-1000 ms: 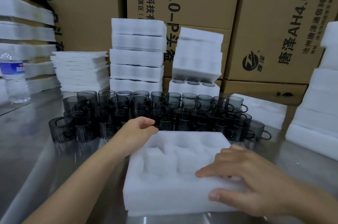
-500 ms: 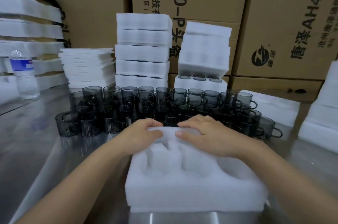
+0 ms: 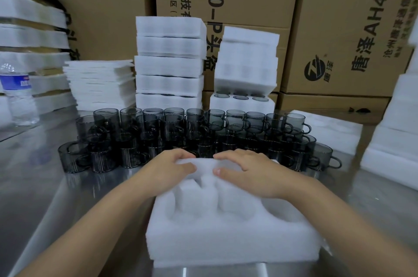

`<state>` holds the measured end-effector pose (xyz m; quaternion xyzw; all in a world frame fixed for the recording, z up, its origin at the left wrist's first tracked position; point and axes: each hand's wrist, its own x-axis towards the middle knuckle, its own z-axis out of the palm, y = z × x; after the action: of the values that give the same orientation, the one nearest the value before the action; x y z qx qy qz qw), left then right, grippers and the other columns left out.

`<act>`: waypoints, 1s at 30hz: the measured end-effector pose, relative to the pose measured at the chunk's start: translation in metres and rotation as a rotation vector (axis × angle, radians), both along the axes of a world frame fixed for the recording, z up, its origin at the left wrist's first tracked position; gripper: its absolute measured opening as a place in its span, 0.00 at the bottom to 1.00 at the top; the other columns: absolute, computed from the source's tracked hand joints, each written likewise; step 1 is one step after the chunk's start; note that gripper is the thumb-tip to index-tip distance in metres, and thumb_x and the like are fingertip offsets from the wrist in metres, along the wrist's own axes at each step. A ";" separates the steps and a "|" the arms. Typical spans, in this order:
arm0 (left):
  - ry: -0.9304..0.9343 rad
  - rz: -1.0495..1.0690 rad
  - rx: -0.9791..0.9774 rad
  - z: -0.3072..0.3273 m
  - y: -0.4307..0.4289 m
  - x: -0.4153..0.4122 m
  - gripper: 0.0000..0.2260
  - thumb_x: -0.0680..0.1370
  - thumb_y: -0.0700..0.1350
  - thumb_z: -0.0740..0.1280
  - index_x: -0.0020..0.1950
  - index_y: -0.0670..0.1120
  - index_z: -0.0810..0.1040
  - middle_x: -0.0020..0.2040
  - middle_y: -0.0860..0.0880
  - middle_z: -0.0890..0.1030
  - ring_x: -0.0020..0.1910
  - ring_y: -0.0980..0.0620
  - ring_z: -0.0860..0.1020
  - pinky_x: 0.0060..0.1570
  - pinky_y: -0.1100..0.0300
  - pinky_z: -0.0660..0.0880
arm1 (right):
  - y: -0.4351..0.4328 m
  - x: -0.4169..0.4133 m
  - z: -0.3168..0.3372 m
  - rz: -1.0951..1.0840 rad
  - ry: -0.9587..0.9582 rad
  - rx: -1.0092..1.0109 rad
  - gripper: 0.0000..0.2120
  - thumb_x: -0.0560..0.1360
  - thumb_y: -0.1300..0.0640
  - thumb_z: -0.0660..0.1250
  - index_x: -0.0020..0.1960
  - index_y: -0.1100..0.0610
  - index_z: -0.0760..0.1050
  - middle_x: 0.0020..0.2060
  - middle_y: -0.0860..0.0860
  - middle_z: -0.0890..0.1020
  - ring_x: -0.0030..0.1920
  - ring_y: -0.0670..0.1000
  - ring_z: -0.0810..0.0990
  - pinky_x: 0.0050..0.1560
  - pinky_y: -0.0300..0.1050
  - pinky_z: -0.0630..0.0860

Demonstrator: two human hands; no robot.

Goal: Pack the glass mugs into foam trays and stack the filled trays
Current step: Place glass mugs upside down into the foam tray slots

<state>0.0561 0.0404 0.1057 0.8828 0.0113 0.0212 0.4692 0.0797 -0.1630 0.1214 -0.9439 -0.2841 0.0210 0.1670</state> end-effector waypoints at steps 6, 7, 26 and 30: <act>-0.011 0.018 -0.006 0.002 -0.003 -0.001 0.06 0.77 0.45 0.66 0.53 0.50 0.79 0.48 0.50 0.83 0.46 0.50 0.82 0.50 0.56 0.77 | -0.001 0.000 -0.001 -0.010 0.004 0.044 0.20 0.78 0.38 0.53 0.68 0.40 0.67 0.65 0.45 0.72 0.67 0.47 0.66 0.69 0.47 0.59; -0.015 0.021 -0.001 0.002 -0.003 -0.002 0.06 0.77 0.45 0.66 0.52 0.51 0.79 0.48 0.50 0.83 0.46 0.51 0.82 0.49 0.57 0.76 | -0.001 0.001 0.000 -0.044 -0.005 0.075 0.17 0.79 0.38 0.53 0.63 0.40 0.72 0.60 0.44 0.75 0.64 0.47 0.69 0.68 0.48 0.61; -0.080 0.137 -0.297 -0.006 -0.011 0.006 0.11 0.74 0.38 0.66 0.43 0.54 0.83 0.45 0.55 0.82 0.50 0.56 0.78 0.46 0.64 0.70 | 0.000 0.057 0.007 -0.450 -0.301 -0.099 0.12 0.76 0.51 0.62 0.58 0.47 0.77 0.56 0.48 0.79 0.57 0.54 0.74 0.58 0.51 0.60; -0.080 0.133 -0.356 -0.007 -0.011 0.007 0.11 0.74 0.38 0.66 0.42 0.54 0.84 0.46 0.56 0.81 0.50 0.59 0.76 0.43 0.67 0.66 | -0.011 0.060 -0.003 -0.478 -0.148 -0.011 0.14 0.76 0.50 0.62 0.62 0.46 0.75 0.60 0.47 0.78 0.62 0.53 0.73 0.64 0.51 0.60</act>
<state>0.0634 0.0294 0.0987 0.7814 0.0543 0.0849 0.6158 0.1399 -0.1736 0.1185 -0.9842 -0.0640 -0.0867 0.1408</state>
